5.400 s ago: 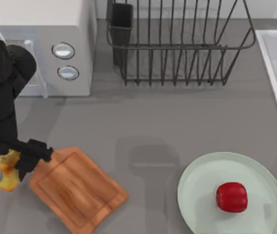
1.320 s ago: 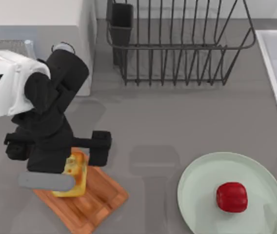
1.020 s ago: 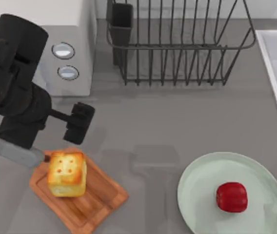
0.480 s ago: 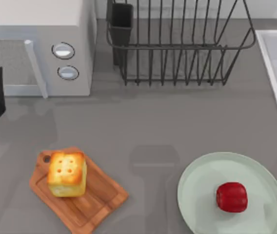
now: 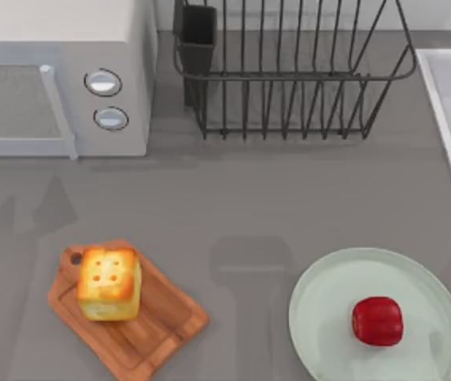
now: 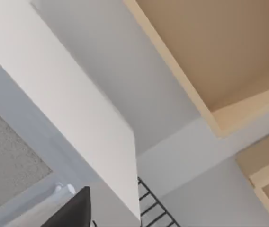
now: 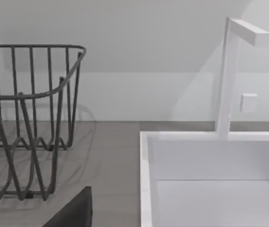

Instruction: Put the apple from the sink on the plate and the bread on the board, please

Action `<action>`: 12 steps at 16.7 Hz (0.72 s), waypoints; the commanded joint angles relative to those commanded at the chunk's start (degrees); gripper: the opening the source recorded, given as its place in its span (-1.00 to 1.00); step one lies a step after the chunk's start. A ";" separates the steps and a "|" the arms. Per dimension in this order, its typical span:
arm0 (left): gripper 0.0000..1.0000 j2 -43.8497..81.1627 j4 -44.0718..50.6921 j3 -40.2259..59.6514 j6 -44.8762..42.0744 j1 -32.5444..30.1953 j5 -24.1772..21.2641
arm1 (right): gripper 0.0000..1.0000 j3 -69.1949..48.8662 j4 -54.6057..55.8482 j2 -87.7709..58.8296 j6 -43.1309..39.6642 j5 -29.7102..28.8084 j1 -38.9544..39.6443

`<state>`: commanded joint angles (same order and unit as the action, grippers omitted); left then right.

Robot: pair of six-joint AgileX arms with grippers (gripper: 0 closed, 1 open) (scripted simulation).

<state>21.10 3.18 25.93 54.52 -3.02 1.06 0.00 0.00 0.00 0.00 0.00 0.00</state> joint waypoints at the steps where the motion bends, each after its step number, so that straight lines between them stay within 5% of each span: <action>1: 1.00 -2.86 -0.93 -2.52 -6.61 0.68 -0.03 | 1.00 0.00 0.00 0.00 0.00 0.00 0.00; 7: 1.00 -15.43 -3.36 -17.00 -38.51 2.54 -0.87 | 1.00 0.00 0.00 0.00 0.00 0.00 0.00; 12: 1.00 -20.34 -3.22 -24.77 -52.36 2.89 -1.16 | 1.00 0.00 0.00 0.00 0.00 0.00 0.00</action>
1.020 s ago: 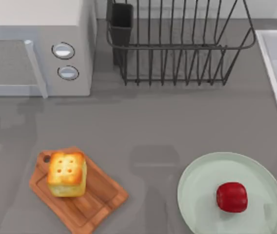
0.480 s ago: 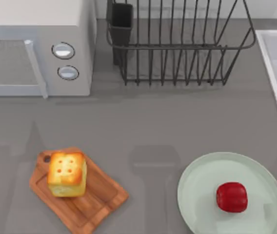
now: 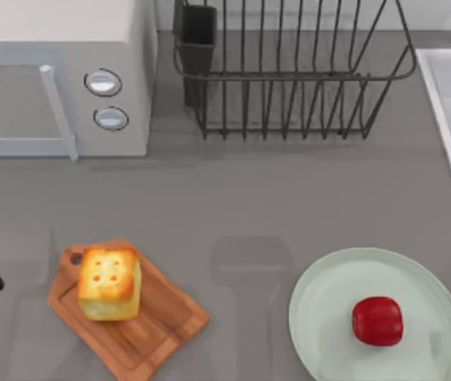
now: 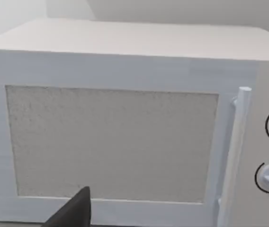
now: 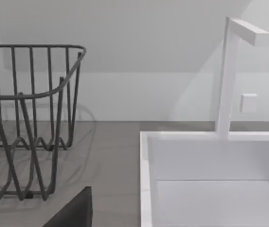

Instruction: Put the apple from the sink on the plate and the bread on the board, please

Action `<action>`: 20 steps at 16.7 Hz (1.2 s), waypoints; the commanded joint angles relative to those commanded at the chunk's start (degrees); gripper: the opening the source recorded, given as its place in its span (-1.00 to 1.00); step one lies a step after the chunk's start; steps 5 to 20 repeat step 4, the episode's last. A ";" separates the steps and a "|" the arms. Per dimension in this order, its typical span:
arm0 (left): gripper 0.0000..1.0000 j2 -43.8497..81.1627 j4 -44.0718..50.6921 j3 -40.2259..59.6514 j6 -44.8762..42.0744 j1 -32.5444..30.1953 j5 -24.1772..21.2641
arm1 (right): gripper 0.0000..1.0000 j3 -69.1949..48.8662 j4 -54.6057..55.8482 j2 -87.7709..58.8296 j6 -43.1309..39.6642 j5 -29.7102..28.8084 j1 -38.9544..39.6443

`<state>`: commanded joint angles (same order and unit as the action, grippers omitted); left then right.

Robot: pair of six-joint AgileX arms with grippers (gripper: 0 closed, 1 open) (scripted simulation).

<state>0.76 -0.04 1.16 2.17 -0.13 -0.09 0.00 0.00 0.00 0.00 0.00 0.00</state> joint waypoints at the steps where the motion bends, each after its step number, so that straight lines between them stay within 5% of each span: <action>1: 1.00 -0.44 0.03 -0.72 -1.30 0.06 0.03 | 1.00 0.00 0.00 0.00 0.00 0.00 0.00; 20: 1.00 -0.76 0.03 -1.16 -2.17 0.13 0.10 | 1.00 0.00 0.00 0.00 0.00 0.00 0.00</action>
